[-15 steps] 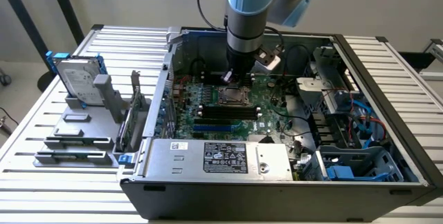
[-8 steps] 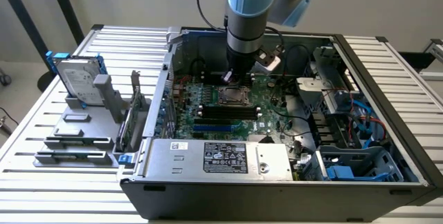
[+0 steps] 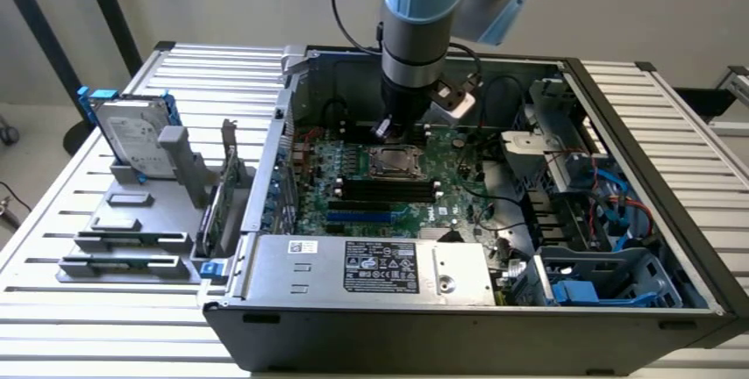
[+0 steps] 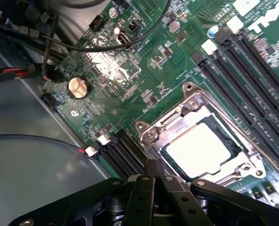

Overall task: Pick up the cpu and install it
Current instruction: 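Install the first cpu locking lever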

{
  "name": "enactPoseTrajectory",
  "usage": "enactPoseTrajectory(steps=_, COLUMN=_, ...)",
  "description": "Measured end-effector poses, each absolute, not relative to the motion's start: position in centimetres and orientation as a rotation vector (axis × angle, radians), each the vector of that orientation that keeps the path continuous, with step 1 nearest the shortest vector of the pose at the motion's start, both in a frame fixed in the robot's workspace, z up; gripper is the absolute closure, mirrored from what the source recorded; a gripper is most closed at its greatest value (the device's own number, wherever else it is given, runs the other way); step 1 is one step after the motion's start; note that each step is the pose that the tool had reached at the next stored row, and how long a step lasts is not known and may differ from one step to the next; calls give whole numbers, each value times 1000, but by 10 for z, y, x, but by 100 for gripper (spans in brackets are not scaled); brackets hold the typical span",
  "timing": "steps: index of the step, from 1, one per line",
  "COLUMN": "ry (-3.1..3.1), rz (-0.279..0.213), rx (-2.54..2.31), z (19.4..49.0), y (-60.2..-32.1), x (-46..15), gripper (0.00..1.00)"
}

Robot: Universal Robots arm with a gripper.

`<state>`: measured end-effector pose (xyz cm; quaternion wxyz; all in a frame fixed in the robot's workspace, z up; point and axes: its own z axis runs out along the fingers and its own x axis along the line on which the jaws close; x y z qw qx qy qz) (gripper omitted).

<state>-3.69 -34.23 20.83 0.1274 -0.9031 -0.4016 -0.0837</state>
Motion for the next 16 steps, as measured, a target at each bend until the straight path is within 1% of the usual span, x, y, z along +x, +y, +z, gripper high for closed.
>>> enactPoseTrajectory(steps=16, ry=-1169, rz=-244, rx=-2628, z=232, y=-387, x=-58, gripper=89)
